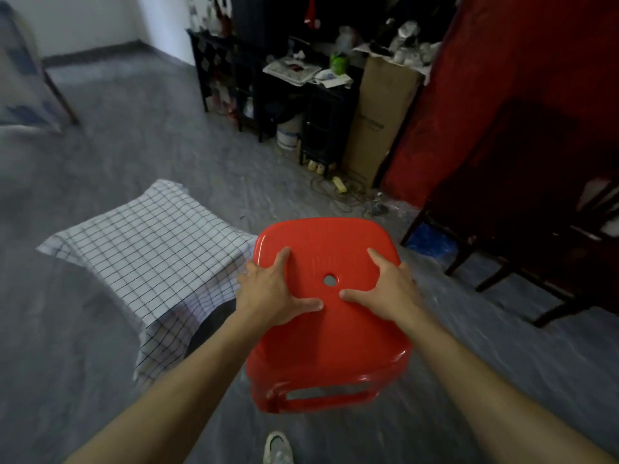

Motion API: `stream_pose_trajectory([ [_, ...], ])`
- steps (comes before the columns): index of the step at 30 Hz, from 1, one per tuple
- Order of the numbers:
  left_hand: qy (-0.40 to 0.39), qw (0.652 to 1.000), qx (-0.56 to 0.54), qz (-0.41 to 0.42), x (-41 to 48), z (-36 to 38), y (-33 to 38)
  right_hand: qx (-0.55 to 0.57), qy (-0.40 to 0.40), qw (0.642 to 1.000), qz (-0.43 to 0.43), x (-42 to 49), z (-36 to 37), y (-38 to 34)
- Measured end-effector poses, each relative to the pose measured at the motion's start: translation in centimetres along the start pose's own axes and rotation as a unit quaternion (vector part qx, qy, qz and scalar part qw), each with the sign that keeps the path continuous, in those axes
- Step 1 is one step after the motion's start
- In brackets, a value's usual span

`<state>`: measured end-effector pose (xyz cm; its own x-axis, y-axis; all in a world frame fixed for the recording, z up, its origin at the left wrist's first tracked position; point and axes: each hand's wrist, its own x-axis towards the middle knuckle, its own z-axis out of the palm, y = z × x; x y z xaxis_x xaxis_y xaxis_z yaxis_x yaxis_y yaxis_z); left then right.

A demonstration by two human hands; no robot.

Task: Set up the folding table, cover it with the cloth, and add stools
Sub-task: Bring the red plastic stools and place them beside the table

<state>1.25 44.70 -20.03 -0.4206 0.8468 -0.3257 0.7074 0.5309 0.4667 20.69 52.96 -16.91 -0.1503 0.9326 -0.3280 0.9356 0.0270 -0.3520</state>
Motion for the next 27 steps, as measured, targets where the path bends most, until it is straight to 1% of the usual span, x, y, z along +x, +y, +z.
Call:
stream_pose_trajectory([
  [7, 0.027, 0.997, -0.024, -0.071, 3.1, -2.2, -3.1, -0.019, -0.031, 0.998, -0.059, 5.2, 1.5, -5.3],
  [15, 0.049, 0.986, -0.029, -0.159, 7.1, -2.4, -4.0, -0.045, -0.080, 0.988, -0.122, 11.9, 3.1, -8.6],
  [23, 0.075, 0.957, -0.064, -0.273, 12.1, -1.1, -1.7, -0.060, -0.148, 0.966, -0.204, 21.3, 3.4, -10.3],
  [27, 0.103, 0.938, -0.089, -0.319, 13.8, 0.1, -0.2, -0.084, -0.173, 0.952, -0.237, 24.9, 3.4, -10.6],
])
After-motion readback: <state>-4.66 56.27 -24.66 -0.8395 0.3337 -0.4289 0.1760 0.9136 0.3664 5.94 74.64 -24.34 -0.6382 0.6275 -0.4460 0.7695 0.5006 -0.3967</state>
